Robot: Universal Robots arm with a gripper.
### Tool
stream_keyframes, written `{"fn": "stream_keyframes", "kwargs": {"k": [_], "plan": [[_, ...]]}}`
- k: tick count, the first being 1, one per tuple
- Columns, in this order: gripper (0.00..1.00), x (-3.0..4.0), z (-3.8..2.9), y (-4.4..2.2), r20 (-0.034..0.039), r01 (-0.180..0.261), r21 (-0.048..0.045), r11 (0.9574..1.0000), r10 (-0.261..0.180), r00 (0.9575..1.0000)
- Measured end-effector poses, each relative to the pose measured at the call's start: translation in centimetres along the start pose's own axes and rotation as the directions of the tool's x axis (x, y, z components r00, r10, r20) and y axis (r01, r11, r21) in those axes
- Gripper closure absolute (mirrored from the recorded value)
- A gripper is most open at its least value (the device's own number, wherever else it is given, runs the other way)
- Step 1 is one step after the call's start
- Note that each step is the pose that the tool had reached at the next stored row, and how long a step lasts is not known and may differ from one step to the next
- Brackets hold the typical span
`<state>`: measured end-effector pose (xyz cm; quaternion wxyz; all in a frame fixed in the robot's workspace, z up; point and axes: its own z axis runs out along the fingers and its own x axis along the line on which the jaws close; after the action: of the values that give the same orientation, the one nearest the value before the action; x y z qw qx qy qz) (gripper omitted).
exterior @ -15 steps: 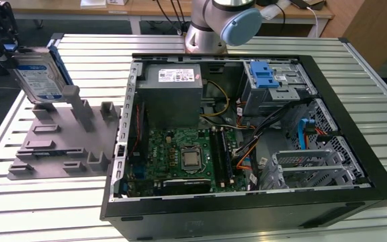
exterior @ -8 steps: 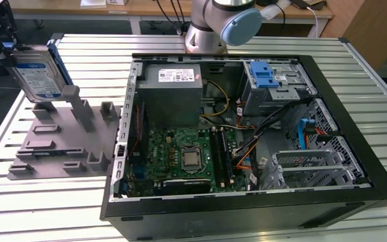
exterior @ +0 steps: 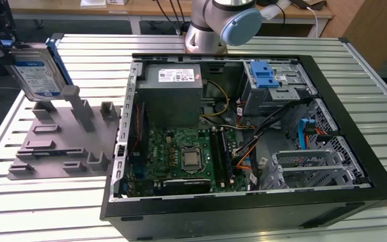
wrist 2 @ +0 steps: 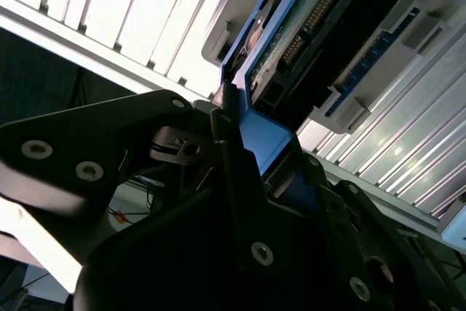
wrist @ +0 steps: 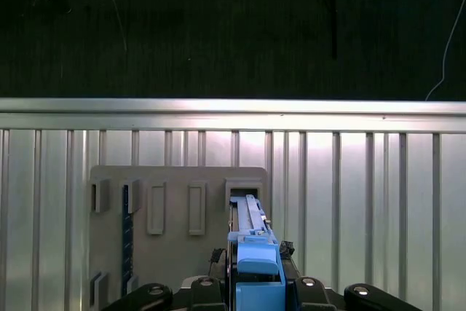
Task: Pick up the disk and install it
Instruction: 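Pick up the disk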
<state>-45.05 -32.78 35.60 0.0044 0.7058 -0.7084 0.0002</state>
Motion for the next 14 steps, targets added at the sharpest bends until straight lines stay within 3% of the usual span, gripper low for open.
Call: {"fn": "stream_keyframes", "kwargs": {"k": [14], "plan": [[0.64, 0.00, -1.14, 0.01, -0.0012, 0.000, -0.0001, 1.0000, 0.000, 1.0000]]}}
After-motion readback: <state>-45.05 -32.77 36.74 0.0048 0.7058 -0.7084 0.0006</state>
